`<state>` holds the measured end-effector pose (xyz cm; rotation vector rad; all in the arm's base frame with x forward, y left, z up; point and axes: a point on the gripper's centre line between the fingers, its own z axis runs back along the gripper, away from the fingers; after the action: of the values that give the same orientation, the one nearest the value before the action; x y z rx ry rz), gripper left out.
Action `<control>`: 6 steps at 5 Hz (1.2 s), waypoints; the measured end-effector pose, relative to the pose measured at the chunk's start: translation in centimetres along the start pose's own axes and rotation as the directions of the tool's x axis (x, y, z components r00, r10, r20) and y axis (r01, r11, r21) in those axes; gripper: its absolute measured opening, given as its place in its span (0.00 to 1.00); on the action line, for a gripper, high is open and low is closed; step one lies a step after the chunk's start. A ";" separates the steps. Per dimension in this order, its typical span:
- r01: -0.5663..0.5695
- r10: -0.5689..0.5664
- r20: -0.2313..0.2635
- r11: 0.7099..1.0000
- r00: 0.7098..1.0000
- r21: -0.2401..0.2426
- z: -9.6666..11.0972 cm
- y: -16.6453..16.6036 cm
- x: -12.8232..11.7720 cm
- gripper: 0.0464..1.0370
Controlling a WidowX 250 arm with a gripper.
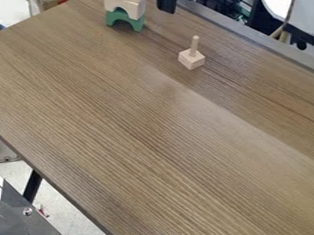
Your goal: Take the cube with a hole off from the thin cylinder and put it on the table
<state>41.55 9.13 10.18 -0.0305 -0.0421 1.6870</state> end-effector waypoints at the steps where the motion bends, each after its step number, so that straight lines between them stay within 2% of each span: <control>1: 0.014 -0.014 -0.024 1.000 1.000 -0.001 -0.5 0.7 -0.6 0.96; 3: 0.077 -0.078 -0.044 0.997 0.996 -0.019 -1.3 1.2 -2.0 0.96; 4: 0.107 -0.111 -0.081 0.993 0.991 -0.055 -1.9 0.9 -2.8 0.96; 6: 0.136 -0.143 -0.089 0.988 0.986 -0.078 -1.8 0.5 -3.8 0.96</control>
<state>41.53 5.28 8.31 -0.1577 -0.0331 1.5412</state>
